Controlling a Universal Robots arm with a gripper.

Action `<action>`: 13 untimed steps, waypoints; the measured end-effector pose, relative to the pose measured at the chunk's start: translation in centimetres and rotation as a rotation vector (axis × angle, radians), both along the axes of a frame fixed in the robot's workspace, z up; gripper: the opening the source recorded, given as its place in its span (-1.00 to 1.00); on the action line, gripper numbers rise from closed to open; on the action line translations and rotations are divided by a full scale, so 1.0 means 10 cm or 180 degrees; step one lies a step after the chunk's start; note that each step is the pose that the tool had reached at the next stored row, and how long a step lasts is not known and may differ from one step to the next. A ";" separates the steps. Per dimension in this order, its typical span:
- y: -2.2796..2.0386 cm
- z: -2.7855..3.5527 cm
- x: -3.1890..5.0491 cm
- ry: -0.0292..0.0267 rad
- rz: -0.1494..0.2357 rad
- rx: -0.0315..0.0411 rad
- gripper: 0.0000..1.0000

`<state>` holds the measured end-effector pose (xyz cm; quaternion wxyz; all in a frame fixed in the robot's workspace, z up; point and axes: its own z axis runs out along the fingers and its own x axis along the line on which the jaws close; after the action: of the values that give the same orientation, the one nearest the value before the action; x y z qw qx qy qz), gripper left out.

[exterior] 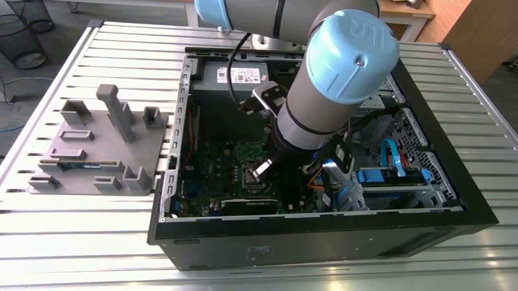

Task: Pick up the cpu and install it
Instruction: 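Install the first cpu locking lever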

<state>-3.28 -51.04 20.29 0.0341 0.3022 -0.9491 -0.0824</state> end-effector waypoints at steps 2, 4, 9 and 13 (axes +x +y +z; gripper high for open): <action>0.000 0.000 0.000 0.0000 0.0000 0.0000 -0.79; 0.000 0.000 -0.002 -0.0001 0.0001 0.0000 -0.79; 0.002 -0.002 -0.135 -0.0012 0.0000 0.0003 -0.79; 0.024 -0.003 -0.243 -0.0023 0.0000 0.0011 -0.79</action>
<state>-5.71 -50.80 20.26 0.0301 0.3026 -0.9490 -0.0829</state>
